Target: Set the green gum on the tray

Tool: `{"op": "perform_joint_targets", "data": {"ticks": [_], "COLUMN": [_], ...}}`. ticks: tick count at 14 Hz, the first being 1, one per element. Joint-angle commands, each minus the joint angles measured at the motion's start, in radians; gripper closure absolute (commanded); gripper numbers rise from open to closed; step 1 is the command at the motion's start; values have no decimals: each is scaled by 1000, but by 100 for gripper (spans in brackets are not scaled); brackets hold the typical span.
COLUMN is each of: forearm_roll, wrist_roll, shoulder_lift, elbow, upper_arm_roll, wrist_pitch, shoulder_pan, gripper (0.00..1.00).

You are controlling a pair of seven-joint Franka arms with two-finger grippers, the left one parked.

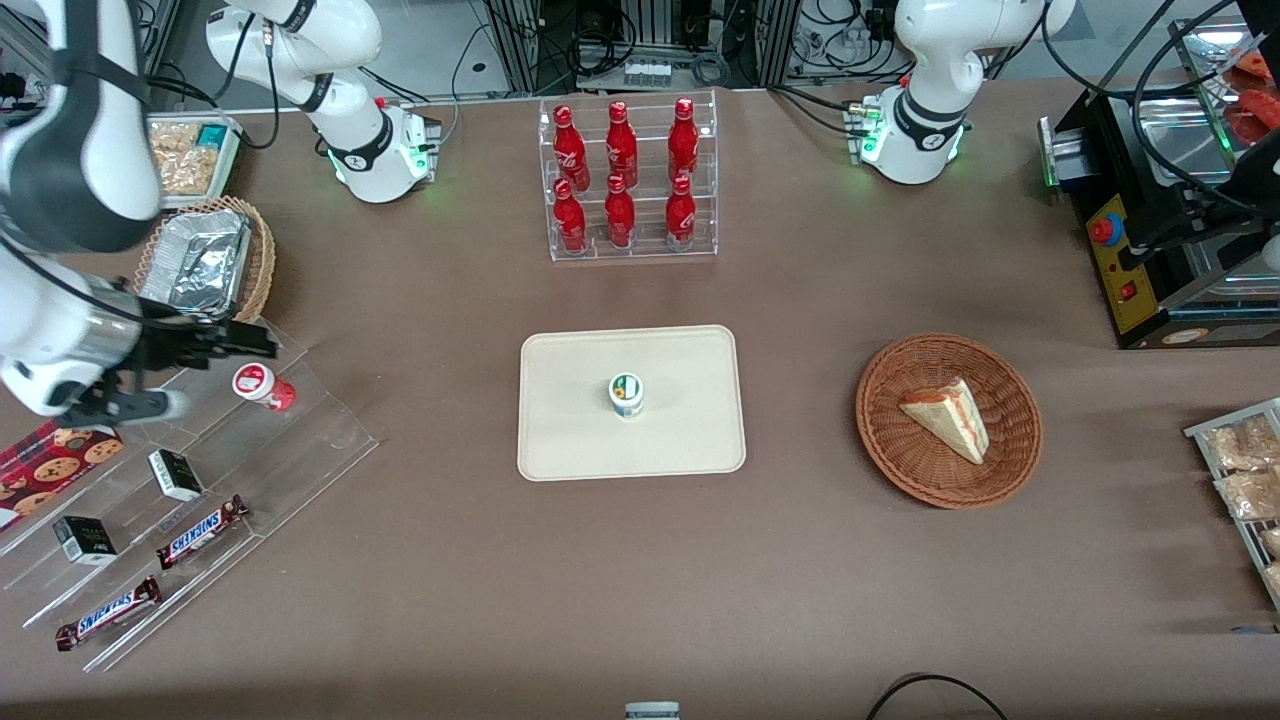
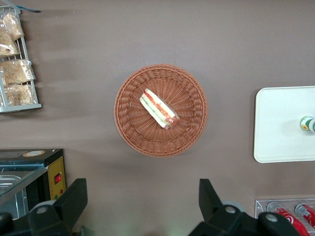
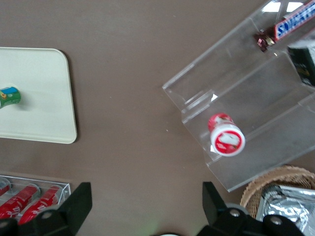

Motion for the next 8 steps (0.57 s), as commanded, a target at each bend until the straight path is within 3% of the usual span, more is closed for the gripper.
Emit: {"op": "perform_joint_targets", "data": {"ticks": [1,4,8], "forearm_roll": [-37,-97,-102], "wrist_roll": [1,4,6], "shoulder_lift": [-72,-123,-136], "elbow": [-34,-34,-32], "upper_arm_roll": [14,17,17], "wrist_pitch": [-19,-66,-89], "shoulder_pan": [-65,-87,-90], "gripper": [0,0,0]}}
